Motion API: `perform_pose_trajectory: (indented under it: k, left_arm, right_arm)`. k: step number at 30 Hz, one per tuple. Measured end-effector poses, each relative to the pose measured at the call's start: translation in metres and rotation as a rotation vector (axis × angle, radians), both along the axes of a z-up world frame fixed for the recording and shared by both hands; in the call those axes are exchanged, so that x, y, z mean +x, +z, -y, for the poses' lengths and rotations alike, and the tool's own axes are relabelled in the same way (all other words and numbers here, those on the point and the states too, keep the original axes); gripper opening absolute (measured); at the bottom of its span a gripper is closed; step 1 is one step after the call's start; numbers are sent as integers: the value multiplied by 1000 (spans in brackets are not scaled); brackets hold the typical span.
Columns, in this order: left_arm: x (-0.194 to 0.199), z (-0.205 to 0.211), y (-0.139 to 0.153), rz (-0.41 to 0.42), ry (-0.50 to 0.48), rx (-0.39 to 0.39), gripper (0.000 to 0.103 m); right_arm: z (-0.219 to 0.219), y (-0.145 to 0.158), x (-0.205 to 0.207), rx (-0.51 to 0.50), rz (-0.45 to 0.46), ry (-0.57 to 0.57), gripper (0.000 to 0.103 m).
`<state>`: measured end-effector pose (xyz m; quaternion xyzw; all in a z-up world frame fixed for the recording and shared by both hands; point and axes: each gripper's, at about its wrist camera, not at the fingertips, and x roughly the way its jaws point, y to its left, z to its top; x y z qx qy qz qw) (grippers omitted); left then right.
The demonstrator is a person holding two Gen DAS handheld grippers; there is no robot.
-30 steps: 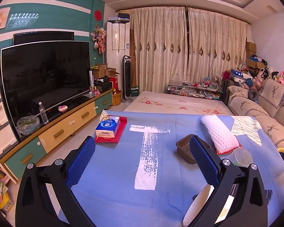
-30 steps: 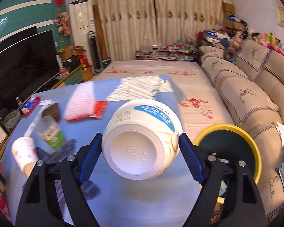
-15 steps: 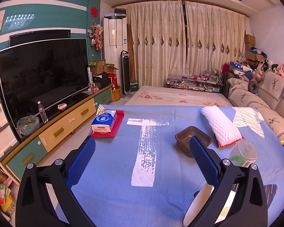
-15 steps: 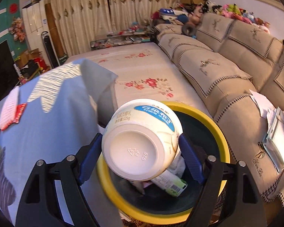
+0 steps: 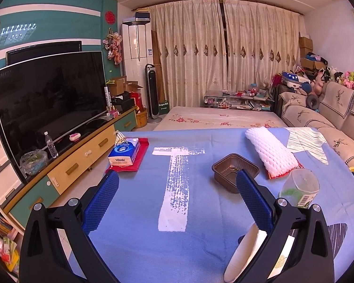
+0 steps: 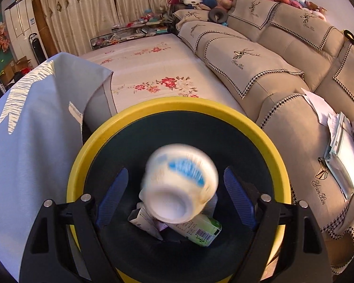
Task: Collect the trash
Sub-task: 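Carry the yogurt tub over the yellow bin and open the right gripper, then grasp the white paper cup with a pink leaf with the left gripper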
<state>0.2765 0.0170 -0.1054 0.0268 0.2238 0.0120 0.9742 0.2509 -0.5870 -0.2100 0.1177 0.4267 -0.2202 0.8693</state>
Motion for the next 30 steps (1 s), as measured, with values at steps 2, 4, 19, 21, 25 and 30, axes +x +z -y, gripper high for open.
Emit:
perform_pose_trajectory:
  k: [2, 4, 19, 21, 25, 30]
  left_arm:
    - [0, 1, 0, 0, -4, -1, 98]
    - [-1, 1, 0, 2, 6, 3, 98]
    - [-9, 8, 11, -78, -141, -129, 98]
    - [-16, 15, 13, -90, -200, -143, 98]
    - [-30, 32, 12, -124, -352, -132, 98]
    - [-35, 53, 0, -181, -502, -71, 98]
  right_arm:
    - [-6, 8, -6, -12, 13, 8, 82]
    - [-14, 16, -12, -21, 26, 19, 83]
    - [-66, 64, -38, -69, 99, 114, 88]
    - [-69, 67, -40, -71, 103, 124, 88]
    - [-73, 69, -44, -65, 112, 144, 88]
    - [-76, 71, -48, -56, 118, 157, 88]
